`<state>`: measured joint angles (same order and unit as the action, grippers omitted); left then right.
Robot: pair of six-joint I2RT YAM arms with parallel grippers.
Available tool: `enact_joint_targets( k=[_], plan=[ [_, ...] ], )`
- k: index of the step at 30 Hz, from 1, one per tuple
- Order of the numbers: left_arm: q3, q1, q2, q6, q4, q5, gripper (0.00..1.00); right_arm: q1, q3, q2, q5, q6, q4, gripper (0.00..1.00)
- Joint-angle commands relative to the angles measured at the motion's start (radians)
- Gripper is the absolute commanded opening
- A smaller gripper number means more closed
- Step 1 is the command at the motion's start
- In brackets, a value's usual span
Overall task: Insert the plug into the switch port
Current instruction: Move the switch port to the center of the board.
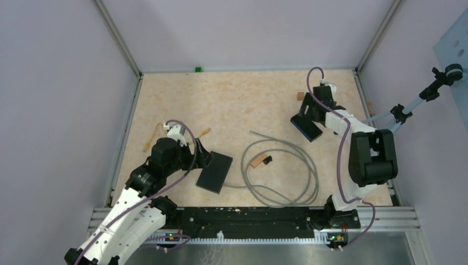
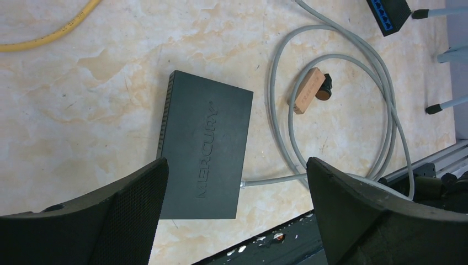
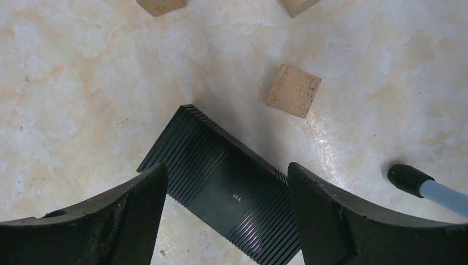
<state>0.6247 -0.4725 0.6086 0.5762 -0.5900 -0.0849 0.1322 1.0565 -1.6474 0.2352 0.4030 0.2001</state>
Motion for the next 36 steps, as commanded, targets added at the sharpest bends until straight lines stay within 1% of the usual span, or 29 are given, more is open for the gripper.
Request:
enact_joint_targets(
  k=[1,6,9,13,16,19,24,27,29,31,34,36],
  plan=[
    [0.032,0.004,-0.02,0.002,-0.002,0.019,0.99,-0.028,0.075,-0.049,-0.073,-0.024,-0.081,0.78],
    [0.032,0.003,-0.018,0.004,-0.002,0.018,0.99,-0.055,0.089,-0.126,-0.184,-0.023,-0.1,0.78],
    [0.034,0.003,-0.018,0.004,-0.006,0.02,0.99,-0.057,0.093,-0.161,-0.208,-0.016,-0.105,0.78],
    [0.033,0.004,-0.021,0.007,-0.007,0.022,0.99,-0.057,0.087,-0.188,-0.244,-0.003,-0.131,0.78],
    [0.029,0.003,-0.022,0.008,-0.004,0.023,0.99,-0.049,0.074,-0.195,-0.318,0.011,-0.169,0.77],
    [0.026,0.003,-0.02,0.009,0.0,0.023,0.99,-0.005,0.078,-0.199,-0.349,-0.004,-0.19,0.77],
    [0.027,0.004,-0.017,0.008,0.001,0.021,0.99,0.104,0.12,-0.237,-0.449,-0.091,-0.19,0.76],
    [0.026,0.003,-0.02,0.01,-0.002,0.021,0.99,0.148,0.132,-0.244,-0.496,-0.139,-0.186,0.75],
    [0.024,0.004,-0.022,0.01,-0.001,0.02,0.99,0.163,0.118,-0.215,-0.469,-0.157,-0.192,0.75],
    [0.024,0.004,-0.021,0.01,-0.002,0.019,0.99,0.164,0.077,-0.153,-0.402,-0.15,-0.237,0.75],
    [0.023,0.003,-0.023,0.01,-0.001,0.018,0.99,0.164,0.01,-0.022,-0.228,-0.118,-0.274,0.75],
    [0.023,0.003,-0.023,0.01,0.001,0.019,0.99,0.164,-0.025,0.057,-0.11,-0.088,-0.269,0.75]
  ],
)
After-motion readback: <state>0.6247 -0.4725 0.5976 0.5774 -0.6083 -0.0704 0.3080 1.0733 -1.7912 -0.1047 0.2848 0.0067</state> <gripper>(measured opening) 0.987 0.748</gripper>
